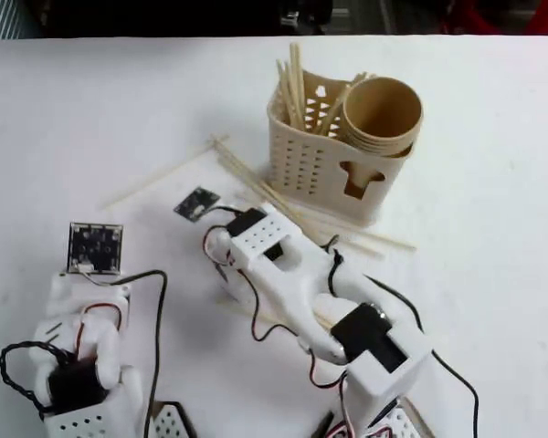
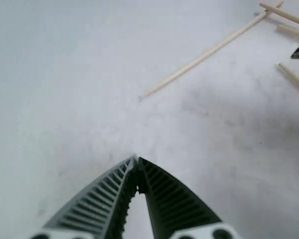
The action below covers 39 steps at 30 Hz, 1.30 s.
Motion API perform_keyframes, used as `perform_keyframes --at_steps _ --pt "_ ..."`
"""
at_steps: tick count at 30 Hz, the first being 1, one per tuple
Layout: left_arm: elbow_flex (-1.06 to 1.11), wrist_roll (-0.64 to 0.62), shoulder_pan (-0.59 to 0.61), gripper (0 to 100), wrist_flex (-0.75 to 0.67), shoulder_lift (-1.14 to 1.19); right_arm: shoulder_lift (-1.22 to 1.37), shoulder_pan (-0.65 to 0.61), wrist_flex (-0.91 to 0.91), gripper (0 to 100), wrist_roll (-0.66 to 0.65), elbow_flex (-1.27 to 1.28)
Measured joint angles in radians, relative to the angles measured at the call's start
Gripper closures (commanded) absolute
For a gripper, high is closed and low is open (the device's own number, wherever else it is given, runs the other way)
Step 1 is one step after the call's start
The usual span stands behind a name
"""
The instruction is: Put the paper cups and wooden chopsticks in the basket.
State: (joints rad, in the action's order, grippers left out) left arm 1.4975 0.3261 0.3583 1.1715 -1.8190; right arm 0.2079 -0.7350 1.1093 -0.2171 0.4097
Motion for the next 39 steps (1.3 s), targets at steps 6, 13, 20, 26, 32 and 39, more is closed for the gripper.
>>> perform_keyframes --at_steps 6,13,20,26,32,39 --pt "0.000 0.000 0.000 98 0.000 0.000 0.026 0.054 -0.038 98.0 -0.121 -0.009" --pt "0.000 0.000 0.000 98 0.000 0.000 0.006 0.104 -0.041 98.1 -0.210 -0.012" --pt "0.000 0.000 0.000 98 0.000 0.000 -0.204 0.109 0.015 98.1 -0.219 -0.009" --pt "0.000 0.000 0.000 98 0.000 0.000 -0.414 0.141 0.038 98.1 -0.218 -0.009" --pt "0.000 0.000 0.000 98 -0.002 0.000 -0.549 0.160 0.038 98.1 -0.218 -0.008" --pt "0.000 0.000 0.000 98 -0.002 0.000 -0.575 0.160 0.038 98.1 -0.207 0.117"
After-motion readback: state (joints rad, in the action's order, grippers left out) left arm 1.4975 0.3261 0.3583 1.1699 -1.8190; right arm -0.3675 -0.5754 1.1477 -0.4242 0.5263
